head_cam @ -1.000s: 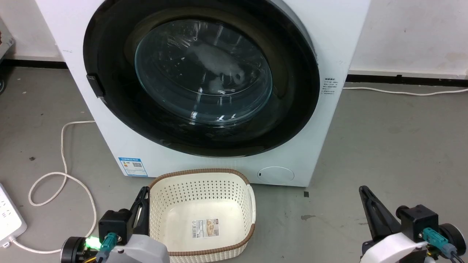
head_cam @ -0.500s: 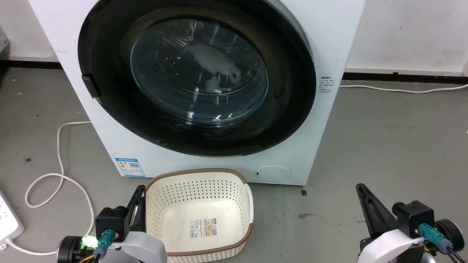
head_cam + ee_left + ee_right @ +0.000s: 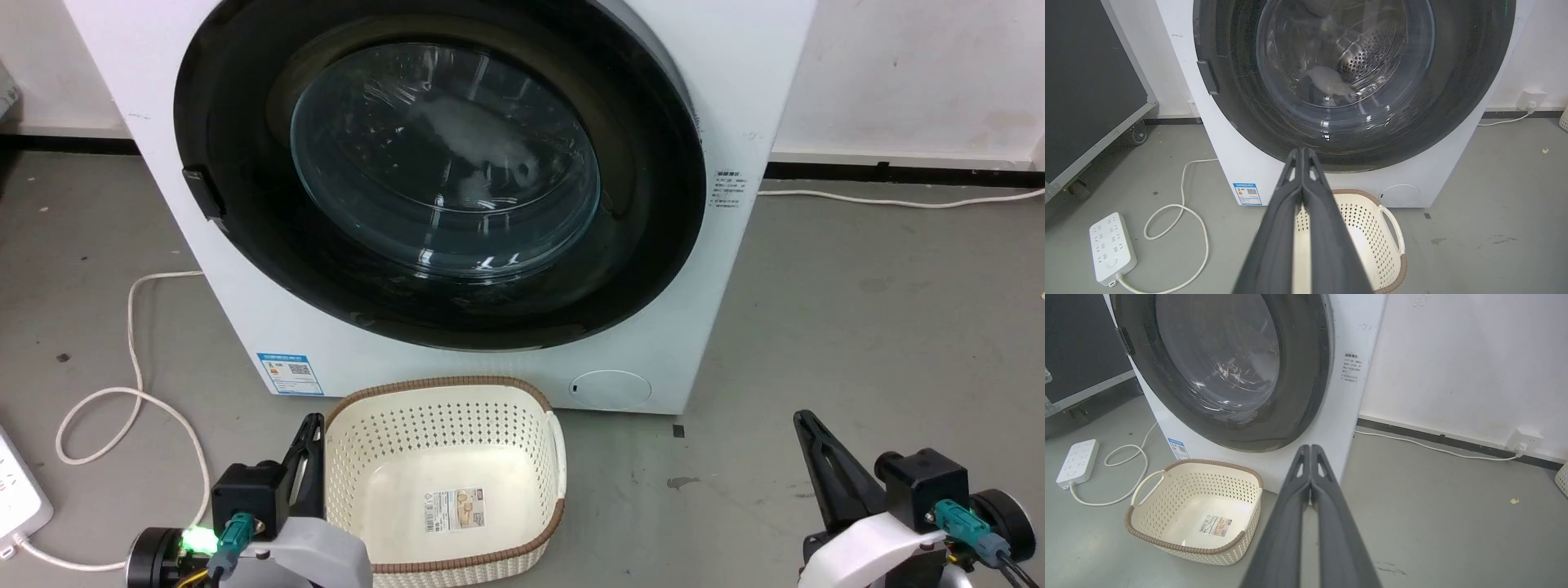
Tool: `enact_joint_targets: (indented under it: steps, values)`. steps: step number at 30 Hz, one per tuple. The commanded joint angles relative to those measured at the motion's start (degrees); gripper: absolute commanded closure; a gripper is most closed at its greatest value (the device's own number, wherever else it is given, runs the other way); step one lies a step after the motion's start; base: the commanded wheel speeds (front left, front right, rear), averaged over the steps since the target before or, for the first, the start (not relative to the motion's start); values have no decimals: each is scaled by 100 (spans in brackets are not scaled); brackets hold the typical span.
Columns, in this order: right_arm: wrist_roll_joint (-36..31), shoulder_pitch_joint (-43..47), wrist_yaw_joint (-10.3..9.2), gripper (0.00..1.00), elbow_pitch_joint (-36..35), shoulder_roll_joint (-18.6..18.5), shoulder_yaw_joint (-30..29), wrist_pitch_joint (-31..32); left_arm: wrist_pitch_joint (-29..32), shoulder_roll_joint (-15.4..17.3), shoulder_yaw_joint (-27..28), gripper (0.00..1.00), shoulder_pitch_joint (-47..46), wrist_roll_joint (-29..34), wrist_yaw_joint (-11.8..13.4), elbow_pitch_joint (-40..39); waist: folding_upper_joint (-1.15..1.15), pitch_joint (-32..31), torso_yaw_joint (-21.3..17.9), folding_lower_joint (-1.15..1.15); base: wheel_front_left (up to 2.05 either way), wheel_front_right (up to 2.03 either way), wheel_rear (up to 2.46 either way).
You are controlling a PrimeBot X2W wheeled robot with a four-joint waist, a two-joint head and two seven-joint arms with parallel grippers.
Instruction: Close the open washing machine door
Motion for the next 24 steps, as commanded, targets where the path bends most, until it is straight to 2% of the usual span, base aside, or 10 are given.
enact_joint_targets:
  steps: [1,24]
  values:
    - [-43,-79,5,100,-36,28,-3,3,2,-1,7,100,-85,14,16,-27,0,0,0,0,0,0,0]
    - [-43,-79,5,100,-36,28,-3,3,2,-1,7,100,-85,14,16,-27,0,0,0,0,0,0,0]
